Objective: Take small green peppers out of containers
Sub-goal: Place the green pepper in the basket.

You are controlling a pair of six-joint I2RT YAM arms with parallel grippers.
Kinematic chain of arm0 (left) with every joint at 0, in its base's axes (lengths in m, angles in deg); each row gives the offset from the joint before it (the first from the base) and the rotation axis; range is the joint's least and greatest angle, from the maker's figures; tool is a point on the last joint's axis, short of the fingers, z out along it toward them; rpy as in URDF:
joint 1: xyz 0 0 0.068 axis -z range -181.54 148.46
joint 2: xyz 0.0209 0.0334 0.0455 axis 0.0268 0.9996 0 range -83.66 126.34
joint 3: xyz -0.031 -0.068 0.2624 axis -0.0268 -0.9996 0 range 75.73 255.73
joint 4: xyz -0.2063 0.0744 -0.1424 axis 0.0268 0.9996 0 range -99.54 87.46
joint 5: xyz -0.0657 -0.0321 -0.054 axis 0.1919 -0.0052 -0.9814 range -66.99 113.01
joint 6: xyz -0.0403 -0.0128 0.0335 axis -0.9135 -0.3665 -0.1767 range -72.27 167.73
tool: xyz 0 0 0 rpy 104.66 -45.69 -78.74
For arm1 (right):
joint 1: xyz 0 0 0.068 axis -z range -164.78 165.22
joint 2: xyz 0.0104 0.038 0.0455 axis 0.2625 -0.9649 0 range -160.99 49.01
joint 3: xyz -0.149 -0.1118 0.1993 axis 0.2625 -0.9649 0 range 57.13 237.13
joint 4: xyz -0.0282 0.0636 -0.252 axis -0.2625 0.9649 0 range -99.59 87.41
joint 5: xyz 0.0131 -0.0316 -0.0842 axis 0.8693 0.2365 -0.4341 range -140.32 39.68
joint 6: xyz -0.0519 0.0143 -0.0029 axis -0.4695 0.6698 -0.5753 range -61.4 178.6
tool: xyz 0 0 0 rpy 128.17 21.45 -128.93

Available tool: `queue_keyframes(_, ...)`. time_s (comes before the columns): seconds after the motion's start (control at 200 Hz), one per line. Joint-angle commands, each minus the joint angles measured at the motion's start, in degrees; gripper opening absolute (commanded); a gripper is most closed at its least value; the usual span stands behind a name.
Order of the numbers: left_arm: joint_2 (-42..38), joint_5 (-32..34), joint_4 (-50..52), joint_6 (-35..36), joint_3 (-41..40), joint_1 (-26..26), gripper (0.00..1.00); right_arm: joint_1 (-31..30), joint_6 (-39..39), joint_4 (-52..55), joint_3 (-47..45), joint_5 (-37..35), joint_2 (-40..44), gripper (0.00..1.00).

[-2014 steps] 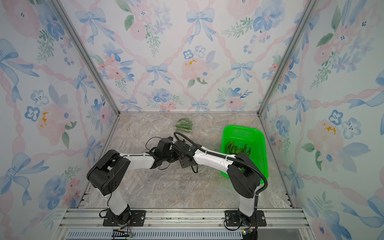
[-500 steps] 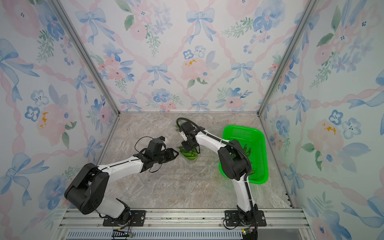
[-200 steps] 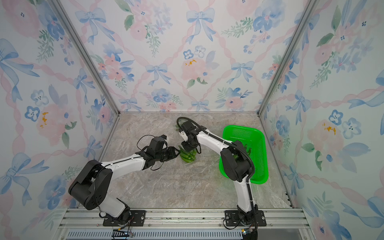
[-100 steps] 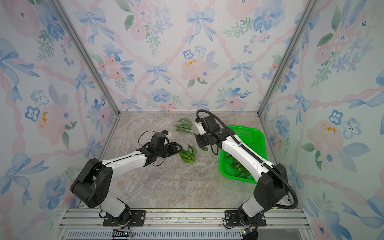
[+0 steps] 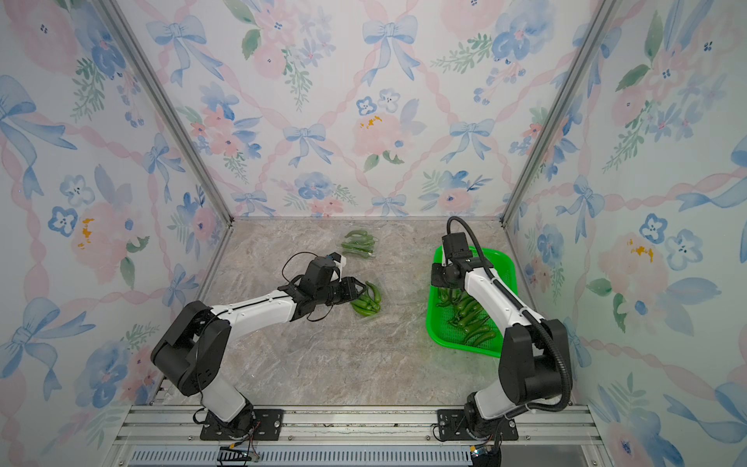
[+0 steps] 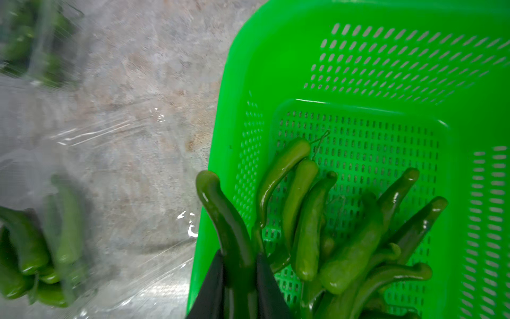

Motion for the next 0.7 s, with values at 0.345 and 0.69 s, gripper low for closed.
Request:
queue_keyframes(0.345,-6.07,-0.10,-0.23,1.69,-4.10,-2.14,0.45,-3.12,3.07,6.76,2.84,1.32,4.69,0.48)
queue_keyframes(0.69,-10.66,0.49,-0.14,1.25,-9.11,-4.40,0.46,-23.78,1.66,9.12,17.66,9.81,-9.56,0.41)
